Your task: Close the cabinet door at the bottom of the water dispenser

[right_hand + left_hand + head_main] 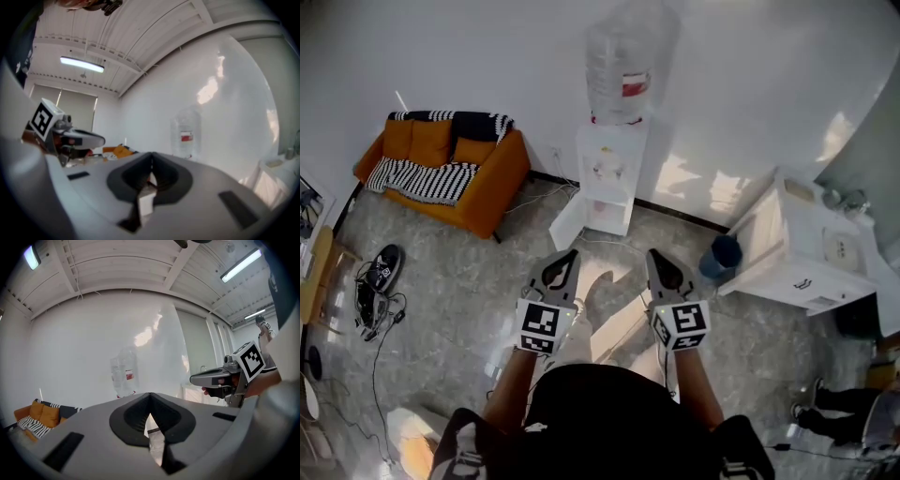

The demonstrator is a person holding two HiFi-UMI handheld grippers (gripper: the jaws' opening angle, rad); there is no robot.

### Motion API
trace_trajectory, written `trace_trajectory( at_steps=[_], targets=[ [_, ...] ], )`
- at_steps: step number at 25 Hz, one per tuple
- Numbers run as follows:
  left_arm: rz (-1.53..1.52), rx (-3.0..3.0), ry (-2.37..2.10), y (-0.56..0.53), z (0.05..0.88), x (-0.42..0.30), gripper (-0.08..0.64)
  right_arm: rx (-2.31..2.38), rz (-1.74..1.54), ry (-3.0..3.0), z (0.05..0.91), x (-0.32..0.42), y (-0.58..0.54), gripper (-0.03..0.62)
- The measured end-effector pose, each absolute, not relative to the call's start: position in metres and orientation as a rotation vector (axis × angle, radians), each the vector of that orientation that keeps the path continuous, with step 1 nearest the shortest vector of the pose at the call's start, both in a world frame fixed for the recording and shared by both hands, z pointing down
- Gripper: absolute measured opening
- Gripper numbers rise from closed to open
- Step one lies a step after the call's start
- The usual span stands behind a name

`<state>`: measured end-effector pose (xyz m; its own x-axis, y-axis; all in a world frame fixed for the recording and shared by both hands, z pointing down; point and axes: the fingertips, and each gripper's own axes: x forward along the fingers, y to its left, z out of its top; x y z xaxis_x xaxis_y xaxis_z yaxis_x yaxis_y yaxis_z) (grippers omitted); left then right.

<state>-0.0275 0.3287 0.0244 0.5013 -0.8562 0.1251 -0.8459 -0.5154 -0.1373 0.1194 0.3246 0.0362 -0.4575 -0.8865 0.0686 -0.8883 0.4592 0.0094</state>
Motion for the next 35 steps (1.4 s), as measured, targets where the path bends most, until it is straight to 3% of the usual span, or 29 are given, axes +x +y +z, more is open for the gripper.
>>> trace_trajectory(
  at_steps=[35],
  targets=[
    [-0.289, -2.809, 1.539, 0.024, 0.041, -0.104, 0.009, 1.640, 0.141, -2.517, 0.053, 0.049, 0.026, 0.035]
  ],
)
